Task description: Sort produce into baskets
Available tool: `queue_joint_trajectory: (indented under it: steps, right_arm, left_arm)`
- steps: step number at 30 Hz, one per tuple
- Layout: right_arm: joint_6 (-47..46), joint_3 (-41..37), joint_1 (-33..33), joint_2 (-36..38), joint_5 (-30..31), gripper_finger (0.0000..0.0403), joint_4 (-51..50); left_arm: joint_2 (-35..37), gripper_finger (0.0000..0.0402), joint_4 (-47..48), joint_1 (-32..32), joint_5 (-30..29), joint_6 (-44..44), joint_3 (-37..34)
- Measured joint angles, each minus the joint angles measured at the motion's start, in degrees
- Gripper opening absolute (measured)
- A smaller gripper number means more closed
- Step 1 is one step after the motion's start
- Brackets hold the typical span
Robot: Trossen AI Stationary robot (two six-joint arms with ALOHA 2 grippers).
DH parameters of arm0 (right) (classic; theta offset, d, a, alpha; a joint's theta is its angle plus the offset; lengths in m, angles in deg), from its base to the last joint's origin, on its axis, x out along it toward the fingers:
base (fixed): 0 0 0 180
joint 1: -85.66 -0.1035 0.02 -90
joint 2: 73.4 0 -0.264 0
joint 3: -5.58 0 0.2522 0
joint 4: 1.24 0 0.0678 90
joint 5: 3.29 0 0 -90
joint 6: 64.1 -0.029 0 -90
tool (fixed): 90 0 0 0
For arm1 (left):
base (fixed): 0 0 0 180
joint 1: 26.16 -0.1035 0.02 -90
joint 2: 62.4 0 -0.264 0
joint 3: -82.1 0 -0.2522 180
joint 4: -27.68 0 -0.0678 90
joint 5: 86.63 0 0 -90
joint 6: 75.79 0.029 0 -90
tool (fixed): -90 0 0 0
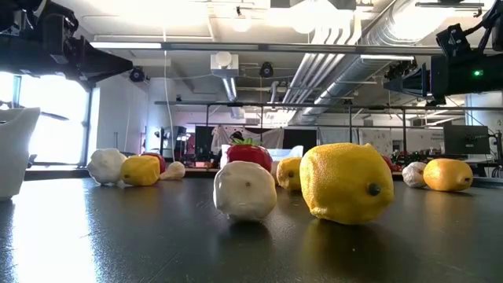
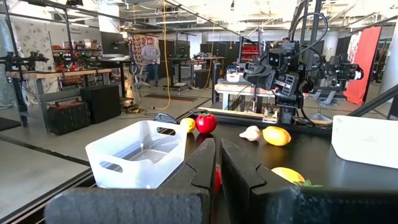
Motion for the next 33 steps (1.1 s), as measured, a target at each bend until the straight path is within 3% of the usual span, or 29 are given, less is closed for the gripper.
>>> queue_joint_trajectory:
  steps: [24, 29, 33]
  right_arm:
    - [0.05, -0.02, 0.02, 0.0, 0.02, 0.0, 0.15]
    - [3.67, -0.02, 0.0, 0.02, 0.0, 0.0, 0.92]
    - [-3.17, -0.02, 0.0, 0.0, -0.32, 0.0, 1.01]
  left_arm:
    - [0.0, 0.001, 0.0, 0.02, -0.01, -0.06, -0.02]
    - [0.0, 0.001, 0.0, 0.0, 0.0, -0.06, -0.02]
    - [0.0, 0.001, 0.0, 0.0, -0.01, -0.06, -0.02]
